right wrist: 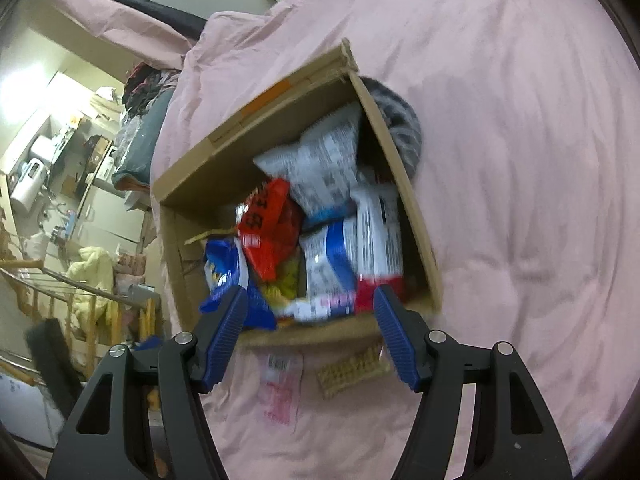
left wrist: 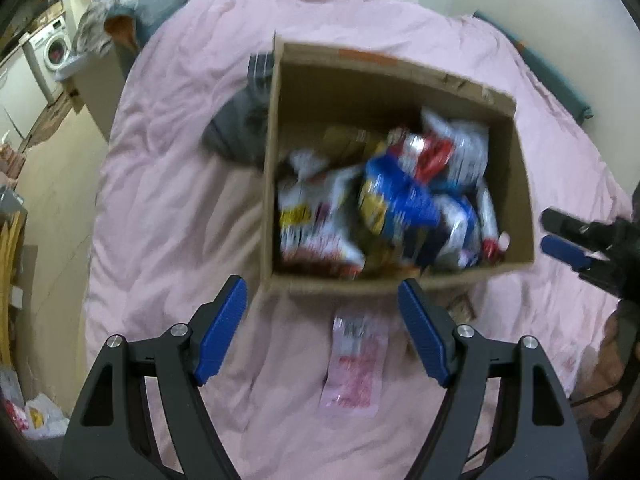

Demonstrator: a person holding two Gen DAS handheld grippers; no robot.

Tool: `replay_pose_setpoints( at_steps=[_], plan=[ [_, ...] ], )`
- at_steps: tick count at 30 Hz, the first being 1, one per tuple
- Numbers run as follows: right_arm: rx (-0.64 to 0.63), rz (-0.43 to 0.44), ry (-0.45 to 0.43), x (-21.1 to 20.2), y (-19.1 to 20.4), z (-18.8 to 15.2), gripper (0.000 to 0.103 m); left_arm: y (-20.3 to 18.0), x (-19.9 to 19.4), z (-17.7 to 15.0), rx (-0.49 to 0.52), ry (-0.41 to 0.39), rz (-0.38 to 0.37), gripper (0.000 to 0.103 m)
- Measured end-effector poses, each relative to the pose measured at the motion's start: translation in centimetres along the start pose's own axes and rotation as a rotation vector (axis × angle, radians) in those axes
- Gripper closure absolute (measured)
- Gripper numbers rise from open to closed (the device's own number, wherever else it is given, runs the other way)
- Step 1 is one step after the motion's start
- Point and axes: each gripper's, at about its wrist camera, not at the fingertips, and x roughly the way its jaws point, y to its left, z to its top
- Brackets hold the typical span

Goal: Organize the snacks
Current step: 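Grasp the pink pack with the left gripper while the right gripper grasps the checkered wafer bar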

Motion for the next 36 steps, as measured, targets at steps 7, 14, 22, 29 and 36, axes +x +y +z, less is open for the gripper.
replay_pose_setpoints(
  at_steps=[7, 14, 22, 29, 36],
  plan=[
    [0.045, -0.010, 0.019, -0.7, -1.4, -2.6, 0.035, -0.8, 5.7, -4.4, 0.063, 0.174, 0.008, 0.028],
    [0.081, -0.066, 0.028, -1.5, -3.9, -4.6, 0.035, -4.2, 10.8, -7.4, 0.258, 0.264, 0.052, 0.028],
    [0.087, -0.109, 0.054, -1.5, -5.6, -5.6, 0.035, -5.2, 11.4, -7.1, 0.264, 0.263, 0.069, 0.027],
    [0.081, -0.107, 0.098, 0.1, -5.0, -5.8, 0.034, -5.7, 12.0, -7.3, 0.325, 0.317, 0.037, 0.023],
    [0.014, -0.188, 0.172, 3.6, -3.8, -5.9, 0.014, -3.8, 11.3, -6.2, 0.246, 0.303, 0.026, 0.050]
  ],
)
